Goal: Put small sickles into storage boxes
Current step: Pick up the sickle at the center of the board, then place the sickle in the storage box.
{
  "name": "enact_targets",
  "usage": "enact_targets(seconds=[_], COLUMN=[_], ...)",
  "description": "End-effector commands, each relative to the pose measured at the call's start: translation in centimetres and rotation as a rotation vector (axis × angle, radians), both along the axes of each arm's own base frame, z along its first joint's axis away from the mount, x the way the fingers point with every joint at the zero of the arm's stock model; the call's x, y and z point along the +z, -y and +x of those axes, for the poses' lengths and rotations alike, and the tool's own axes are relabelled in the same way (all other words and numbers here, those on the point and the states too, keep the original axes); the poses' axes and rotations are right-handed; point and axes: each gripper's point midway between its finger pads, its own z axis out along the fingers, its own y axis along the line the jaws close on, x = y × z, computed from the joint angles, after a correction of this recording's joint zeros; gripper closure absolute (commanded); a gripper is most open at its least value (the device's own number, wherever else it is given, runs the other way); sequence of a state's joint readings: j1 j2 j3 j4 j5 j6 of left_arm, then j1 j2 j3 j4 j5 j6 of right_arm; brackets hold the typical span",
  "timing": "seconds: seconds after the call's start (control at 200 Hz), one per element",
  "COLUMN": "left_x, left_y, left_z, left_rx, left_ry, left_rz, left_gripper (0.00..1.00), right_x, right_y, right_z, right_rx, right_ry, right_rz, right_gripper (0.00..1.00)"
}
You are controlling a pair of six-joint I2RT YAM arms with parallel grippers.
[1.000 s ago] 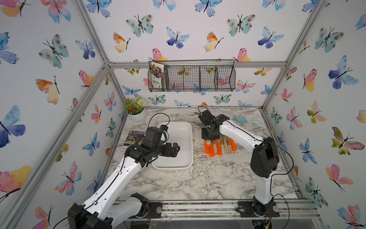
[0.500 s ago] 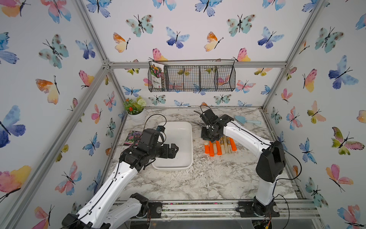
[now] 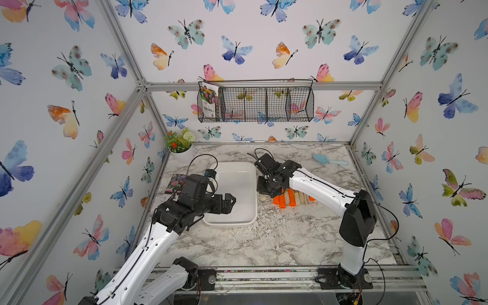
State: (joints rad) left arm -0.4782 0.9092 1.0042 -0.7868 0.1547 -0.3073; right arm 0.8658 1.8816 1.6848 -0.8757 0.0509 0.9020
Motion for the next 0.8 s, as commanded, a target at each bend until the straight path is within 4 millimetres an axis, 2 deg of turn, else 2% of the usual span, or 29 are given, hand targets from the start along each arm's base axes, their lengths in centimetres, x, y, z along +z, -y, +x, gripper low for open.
enact_targets(seconds=[0.0, 0.425, 0.796], left_x=[-0.4, -0.8, -1.2], left_y=[-0.6, -1.2, -1.8], left_z=[-0.9, -1.8, -2.4], left_rx=[0.01, 0.026, 0.041], left_ry=[-0.02, -0.027, -0.03], left_rz=[0.006, 0.012, 0.017], left_gripper=[0.02, 0.02, 0.02], right_x=[-0.7, -4.0, -7.4], right_y=[-1.3, -5.0, -5.9], right_z=[-0.8, -3.6, -4.1], right_rx=[-0.007, 0.058, 0.085], right_ry=[-0.014, -0.081, -0.124], right_rz=[0.018, 0.034, 0.011], right_gripper=[0.99, 0.99, 0.99])
